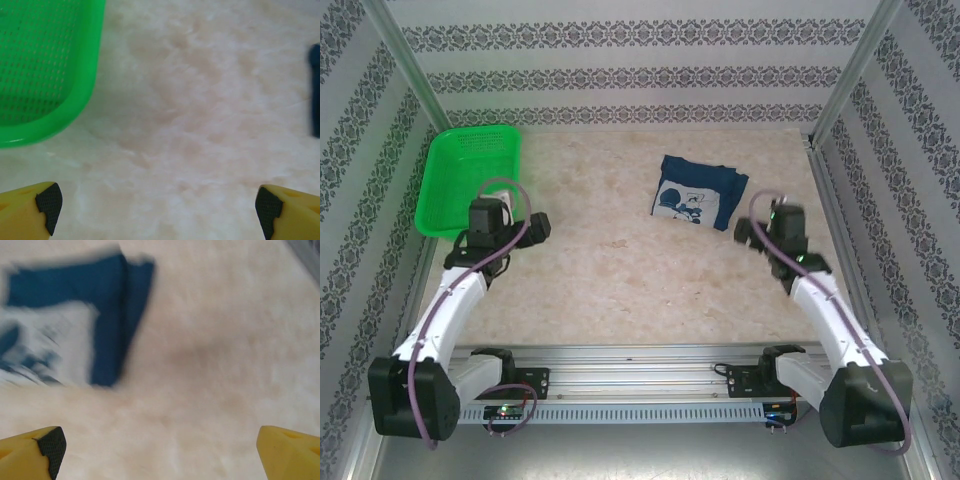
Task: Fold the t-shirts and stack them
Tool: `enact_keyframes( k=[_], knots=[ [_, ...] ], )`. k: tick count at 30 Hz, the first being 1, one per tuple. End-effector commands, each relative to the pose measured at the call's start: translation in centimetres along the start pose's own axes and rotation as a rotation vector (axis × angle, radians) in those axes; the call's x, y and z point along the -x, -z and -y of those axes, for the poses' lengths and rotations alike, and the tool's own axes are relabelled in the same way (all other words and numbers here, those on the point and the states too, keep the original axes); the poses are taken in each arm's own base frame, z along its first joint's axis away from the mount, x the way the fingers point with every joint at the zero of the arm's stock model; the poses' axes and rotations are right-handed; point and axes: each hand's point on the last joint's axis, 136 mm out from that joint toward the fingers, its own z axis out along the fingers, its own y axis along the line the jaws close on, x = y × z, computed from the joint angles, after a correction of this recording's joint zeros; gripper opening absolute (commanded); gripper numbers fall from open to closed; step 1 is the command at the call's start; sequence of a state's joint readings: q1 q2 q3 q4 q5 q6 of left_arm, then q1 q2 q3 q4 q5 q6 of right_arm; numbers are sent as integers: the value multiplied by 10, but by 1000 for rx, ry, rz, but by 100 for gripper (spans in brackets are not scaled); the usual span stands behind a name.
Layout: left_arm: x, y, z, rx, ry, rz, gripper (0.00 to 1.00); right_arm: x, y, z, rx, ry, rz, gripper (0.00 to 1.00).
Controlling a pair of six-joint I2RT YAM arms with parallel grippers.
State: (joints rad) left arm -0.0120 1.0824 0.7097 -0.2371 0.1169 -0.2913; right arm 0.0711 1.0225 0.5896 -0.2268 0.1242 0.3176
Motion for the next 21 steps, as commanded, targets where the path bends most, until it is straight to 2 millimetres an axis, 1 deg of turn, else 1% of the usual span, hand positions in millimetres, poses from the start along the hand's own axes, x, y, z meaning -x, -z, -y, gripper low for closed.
enact_keyframes(
  k=[1,2,4,5,7,9,11,12,13,14,15,17,18,19,20,21],
  knots=[
    [25,-16,-16,44,-86,229,100,28,6,-3,28,28,254,98],
    [20,-22,-22,59,-94,261,100,32,7,-5,28,74,280,98],
    [14,-30,-32,89,-103,309,100,34,2,-4,7,117,308,98],
    [10,-34,-36,106,-112,313,100,33,-4,-2,0,126,312,98],
    [4,-43,-43,130,-113,290,100,30,-15,-9,29,149,343,98],
    [-3,-52,-46,113,-107,285,100,33,-23,-26,70,205,387,98],
    [-4,-56,-43,75,-101,308,100,38,-31,-35,88,223,425,98],
    [0,-58,-41,61,-113,320,100,40,-37,-37,88,220,441,98],
    [5,-59,-40,53,-121,344,100,38,-44,-34,68,223,416,98],
    [5,-64,-38,38,-138,330,100,37,-46,-36,61,269,382,98],
    [6,-69,-36,24,-151,303,100,41,-42,-37,57,300,427,98],
    [11,-71,-28,-23,-214,328,100,45,-38,-18,4,266,505,98],
    [11,-74,-30,-14,-224,350,100,46,-42,-14,22,245,489,98],
    [8,-79,-36,-11,-203,356,100,48,-46,-11,34,222,477,98],
    [4,-82,-31,-44,-224,377,100,45,-53,-7,44,199,462,98],
    [-4,-87,-24,-82,-263,372,100,42,-60,-4,57,185,459,98]
  ],
)
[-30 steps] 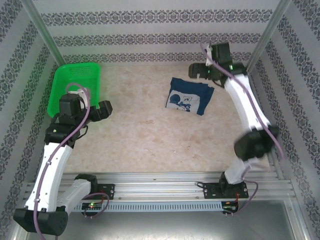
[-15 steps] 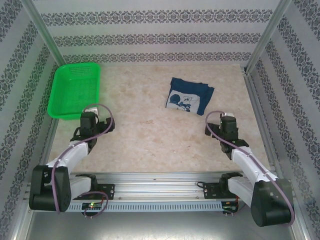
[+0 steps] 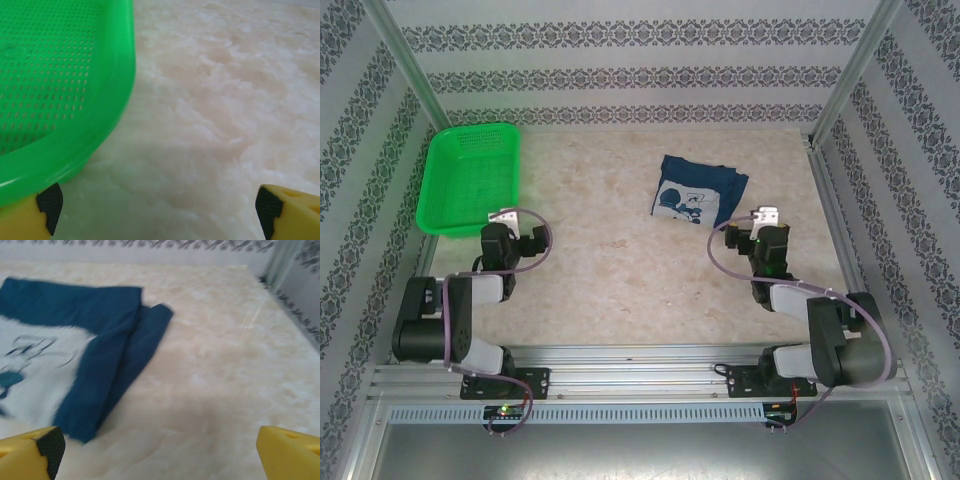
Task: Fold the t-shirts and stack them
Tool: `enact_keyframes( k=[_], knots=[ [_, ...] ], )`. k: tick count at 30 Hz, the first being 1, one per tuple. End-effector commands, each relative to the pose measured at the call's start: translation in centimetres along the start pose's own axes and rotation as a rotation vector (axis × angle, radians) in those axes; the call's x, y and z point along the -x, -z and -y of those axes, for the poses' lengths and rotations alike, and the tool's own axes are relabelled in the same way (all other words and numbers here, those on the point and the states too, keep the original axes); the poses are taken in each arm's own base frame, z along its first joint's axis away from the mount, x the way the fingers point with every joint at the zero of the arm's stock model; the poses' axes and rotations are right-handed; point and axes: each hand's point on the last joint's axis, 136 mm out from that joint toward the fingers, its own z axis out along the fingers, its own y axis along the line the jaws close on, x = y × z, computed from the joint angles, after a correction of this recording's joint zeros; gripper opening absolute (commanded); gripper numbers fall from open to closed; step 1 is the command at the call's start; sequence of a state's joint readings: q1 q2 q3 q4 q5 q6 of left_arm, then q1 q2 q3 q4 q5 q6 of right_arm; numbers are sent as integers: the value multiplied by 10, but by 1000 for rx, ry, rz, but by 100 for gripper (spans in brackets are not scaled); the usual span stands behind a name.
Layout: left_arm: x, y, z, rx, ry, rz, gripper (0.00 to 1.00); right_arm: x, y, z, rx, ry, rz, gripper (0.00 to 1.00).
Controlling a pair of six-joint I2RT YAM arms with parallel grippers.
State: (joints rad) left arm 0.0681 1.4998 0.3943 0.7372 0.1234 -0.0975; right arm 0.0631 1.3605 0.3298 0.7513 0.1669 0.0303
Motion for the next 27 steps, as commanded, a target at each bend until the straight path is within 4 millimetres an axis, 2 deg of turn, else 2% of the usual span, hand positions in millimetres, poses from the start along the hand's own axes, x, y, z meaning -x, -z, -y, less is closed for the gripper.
enact_keyframes(
  k=[1,3,6,22,23,27],
  knots=[
    [16,-4,16,-103,-89,150,100,8,-12,5,27,-51,85,98],
    [13,-2,9,-66,-69,113,100,6,-21,7,25,-76,89,98],
    [15,-3,8,-66,-66,132,100,-2,-20,10,13,-72,45,98],
    [14,-4,9,-63,-74,123,100,-3,-18,12,-44,-50,38,98],
    [14,-4,9,-63,-74,123,100,9,-22,12,-43,-57,63,98],
    [14,-4,9,-64,-75,122,100,9,-21,12,-39,-56,68,98]
  ],
)
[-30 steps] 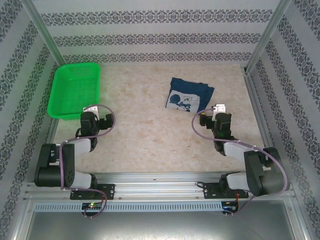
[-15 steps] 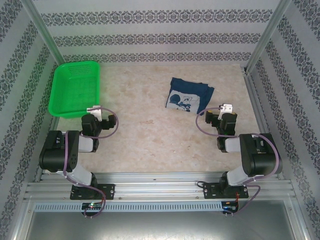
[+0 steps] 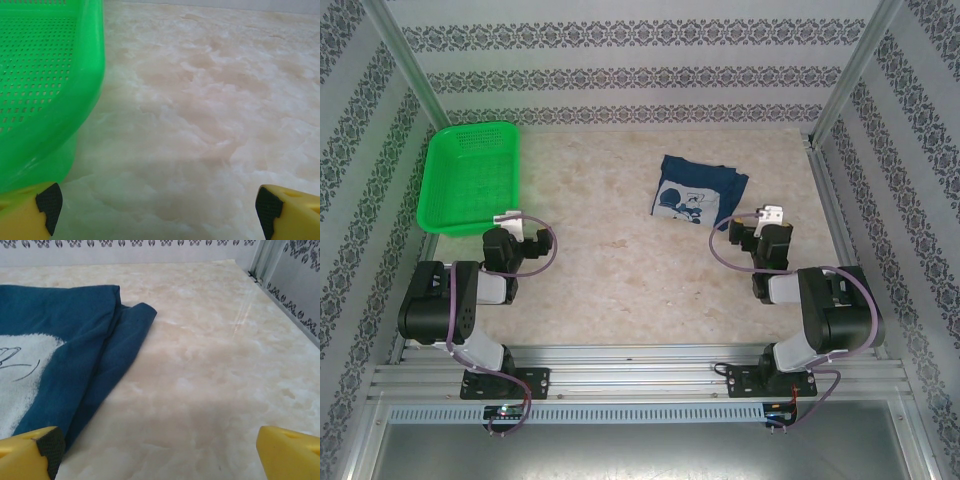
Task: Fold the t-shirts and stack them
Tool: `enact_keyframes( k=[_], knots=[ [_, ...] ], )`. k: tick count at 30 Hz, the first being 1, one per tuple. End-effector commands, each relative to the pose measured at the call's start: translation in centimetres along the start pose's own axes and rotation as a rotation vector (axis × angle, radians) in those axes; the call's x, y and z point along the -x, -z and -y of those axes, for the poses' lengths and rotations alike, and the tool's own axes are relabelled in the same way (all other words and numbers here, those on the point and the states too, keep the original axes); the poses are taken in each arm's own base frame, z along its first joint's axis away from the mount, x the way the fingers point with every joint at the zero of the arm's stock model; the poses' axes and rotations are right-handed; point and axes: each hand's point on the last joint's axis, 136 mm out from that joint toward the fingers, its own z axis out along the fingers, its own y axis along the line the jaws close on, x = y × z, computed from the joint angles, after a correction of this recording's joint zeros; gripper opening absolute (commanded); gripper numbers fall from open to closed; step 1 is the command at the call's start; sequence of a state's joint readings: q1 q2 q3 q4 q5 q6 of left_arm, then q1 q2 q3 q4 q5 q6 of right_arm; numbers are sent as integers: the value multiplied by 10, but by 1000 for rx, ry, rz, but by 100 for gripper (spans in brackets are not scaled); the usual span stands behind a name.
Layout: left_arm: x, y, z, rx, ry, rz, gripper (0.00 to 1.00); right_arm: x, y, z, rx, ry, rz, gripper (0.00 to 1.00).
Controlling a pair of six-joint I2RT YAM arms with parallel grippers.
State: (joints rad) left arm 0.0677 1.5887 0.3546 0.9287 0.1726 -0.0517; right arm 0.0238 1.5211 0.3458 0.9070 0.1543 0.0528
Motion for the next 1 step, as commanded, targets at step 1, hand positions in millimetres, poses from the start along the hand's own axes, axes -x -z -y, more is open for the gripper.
enact_keyframes(
  k=[1],
  knots=[
    [18,0,0,-9,-26,67,100,19,0,1,-15,-17,60,98]
  ],
)
